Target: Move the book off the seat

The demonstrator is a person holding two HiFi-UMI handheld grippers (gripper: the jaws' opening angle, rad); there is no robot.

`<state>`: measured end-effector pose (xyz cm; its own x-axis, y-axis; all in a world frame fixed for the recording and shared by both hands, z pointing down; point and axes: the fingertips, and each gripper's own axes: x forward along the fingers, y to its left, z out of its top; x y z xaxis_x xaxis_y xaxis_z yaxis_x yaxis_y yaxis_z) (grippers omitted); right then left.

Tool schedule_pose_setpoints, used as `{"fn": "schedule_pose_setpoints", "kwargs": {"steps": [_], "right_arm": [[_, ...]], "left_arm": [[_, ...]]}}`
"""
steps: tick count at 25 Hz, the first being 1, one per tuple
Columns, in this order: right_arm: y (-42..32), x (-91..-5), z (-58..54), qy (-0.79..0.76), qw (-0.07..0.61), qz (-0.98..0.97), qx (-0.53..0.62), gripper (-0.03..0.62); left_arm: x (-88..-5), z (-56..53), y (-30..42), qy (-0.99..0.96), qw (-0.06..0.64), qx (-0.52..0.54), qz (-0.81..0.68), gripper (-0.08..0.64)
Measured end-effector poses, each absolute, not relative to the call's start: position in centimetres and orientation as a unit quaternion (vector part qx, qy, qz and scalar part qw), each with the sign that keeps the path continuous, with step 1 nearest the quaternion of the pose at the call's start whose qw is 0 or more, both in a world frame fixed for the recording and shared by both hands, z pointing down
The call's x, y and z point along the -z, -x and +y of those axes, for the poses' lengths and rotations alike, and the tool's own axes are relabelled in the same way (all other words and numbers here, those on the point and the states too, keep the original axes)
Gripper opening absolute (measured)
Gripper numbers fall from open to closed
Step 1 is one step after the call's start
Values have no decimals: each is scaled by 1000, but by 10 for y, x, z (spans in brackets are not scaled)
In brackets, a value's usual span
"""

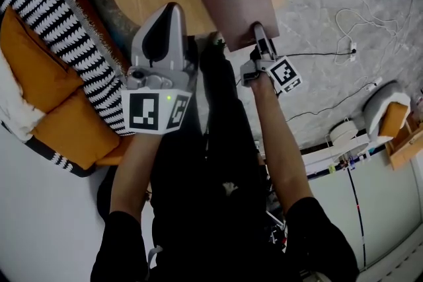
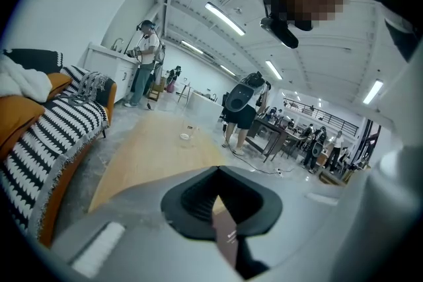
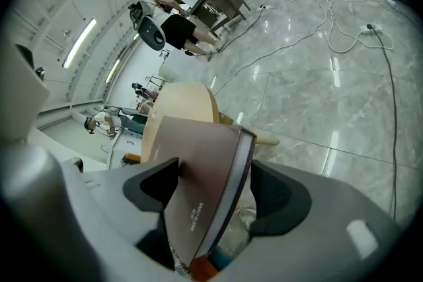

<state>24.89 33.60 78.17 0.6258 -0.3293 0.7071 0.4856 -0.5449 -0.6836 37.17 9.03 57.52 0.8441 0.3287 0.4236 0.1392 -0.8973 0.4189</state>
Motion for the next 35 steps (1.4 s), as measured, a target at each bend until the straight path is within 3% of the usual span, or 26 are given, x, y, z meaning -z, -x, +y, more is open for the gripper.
{"fn": "schedule_pose_setpoints", "kwargs": {"steps": [19, 35], "right_arm": [[-277, -779, 322, 794, 427, -60, 428, 383], [-294, -782, 312, 807, 379, -87, 445, 466]], "left_arm": [[-575, 61, -372, -941, 198, -251, 112, 6], [-571, 42, -381, -942, 201, -246, 107, 6]]}}
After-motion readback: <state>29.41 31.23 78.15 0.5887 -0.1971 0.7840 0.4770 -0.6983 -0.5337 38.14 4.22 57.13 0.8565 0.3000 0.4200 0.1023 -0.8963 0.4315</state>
